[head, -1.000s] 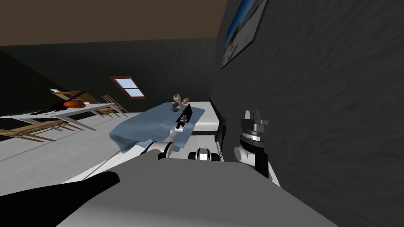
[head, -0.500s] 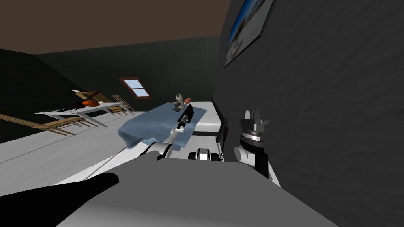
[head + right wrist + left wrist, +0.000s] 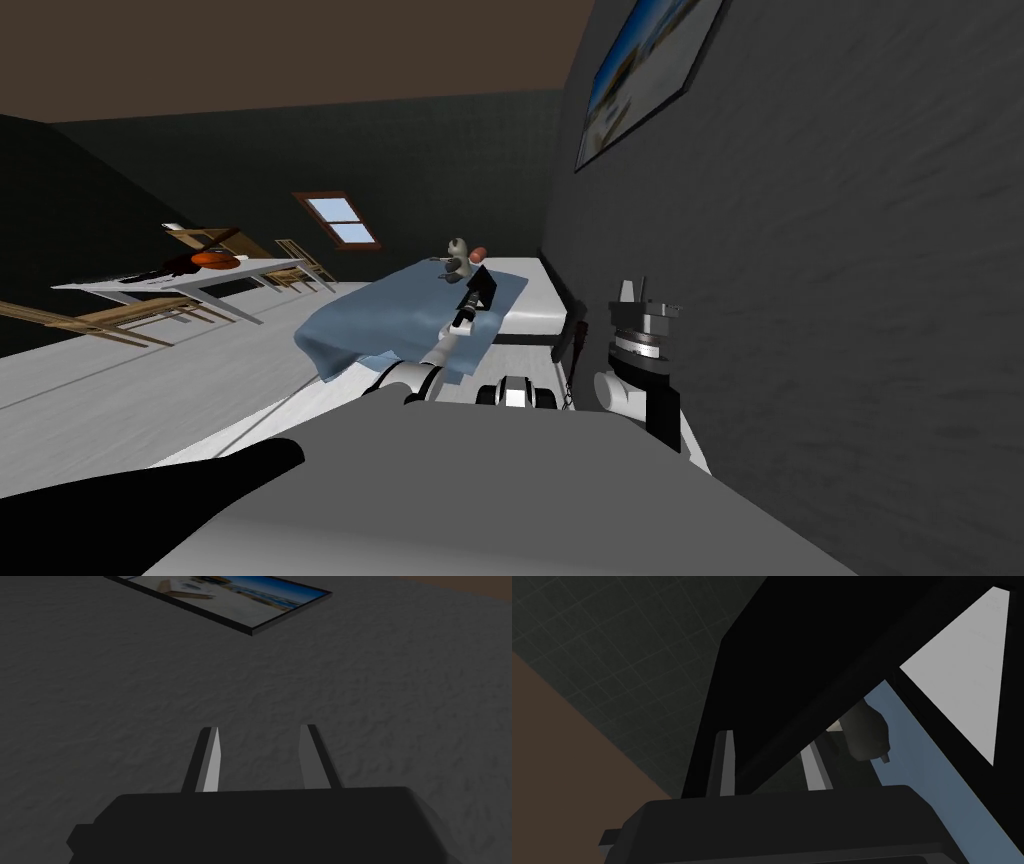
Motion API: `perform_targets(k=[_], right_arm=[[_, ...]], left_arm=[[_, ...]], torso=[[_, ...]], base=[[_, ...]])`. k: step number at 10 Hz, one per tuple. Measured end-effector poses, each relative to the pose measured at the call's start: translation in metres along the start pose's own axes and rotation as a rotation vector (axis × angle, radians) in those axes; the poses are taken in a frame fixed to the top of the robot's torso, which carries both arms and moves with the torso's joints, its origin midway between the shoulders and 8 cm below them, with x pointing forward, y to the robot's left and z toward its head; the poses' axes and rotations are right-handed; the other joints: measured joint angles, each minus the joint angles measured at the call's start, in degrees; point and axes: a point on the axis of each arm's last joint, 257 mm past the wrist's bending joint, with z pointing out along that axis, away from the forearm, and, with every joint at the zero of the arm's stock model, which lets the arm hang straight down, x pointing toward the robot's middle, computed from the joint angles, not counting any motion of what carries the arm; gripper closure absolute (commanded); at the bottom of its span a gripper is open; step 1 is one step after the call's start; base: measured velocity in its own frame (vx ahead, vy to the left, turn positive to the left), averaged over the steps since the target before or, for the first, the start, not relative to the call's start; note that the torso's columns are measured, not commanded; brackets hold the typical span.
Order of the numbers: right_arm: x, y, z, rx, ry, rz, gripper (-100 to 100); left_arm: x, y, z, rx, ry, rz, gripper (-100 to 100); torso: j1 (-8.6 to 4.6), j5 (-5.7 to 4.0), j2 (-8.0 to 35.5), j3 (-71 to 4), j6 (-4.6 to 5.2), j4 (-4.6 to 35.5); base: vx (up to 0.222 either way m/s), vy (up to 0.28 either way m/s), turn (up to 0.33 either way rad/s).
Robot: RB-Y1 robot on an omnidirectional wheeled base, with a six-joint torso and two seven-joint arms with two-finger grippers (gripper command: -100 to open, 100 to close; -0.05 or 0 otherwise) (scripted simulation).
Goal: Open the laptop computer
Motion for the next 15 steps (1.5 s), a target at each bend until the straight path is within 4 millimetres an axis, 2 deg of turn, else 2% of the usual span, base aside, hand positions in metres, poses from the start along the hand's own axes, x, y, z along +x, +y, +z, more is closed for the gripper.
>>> perform_targets(k=[4,11,12,15], right_arm=[[0.0,0.0,0.0,0.0,0.0,0.0,0],[0.0,0.0,0.0,0.0,0.0,0.0,0],[0.0,0.0,0.0,0.0,0.0,0.0,0],[0.0,0.0,0.0,0.0,0.0,0.0,0]], left_arm=[[0.013,-0.006,0.004,-0.002,-0.002,-0.124,100],[0.063,0.003,-0.029,-0.015,0.034,-0.299,100],[0.066,0.001,-0.032,-0.01,0.034,-0.321,-100],[0.06,-0.022,-0.015,-0.004,0.04,-0.322,-100]], torso=[[0.05,0.05,0.02,0.01,-0.06,-0.07],[0.33,0.08,0.11,0.07,-0.09,0.05],[0.18,0.04,0.13,0.07,-0.07,0.09],[0.08,0.03,0.19,0.11,-0.06,-0.02]], base=[[0.015,0.084,-0.008],[0.049,0.07,0.025],[-0.009,0.022,0.026],[-0.063,-0.014,0.028]])
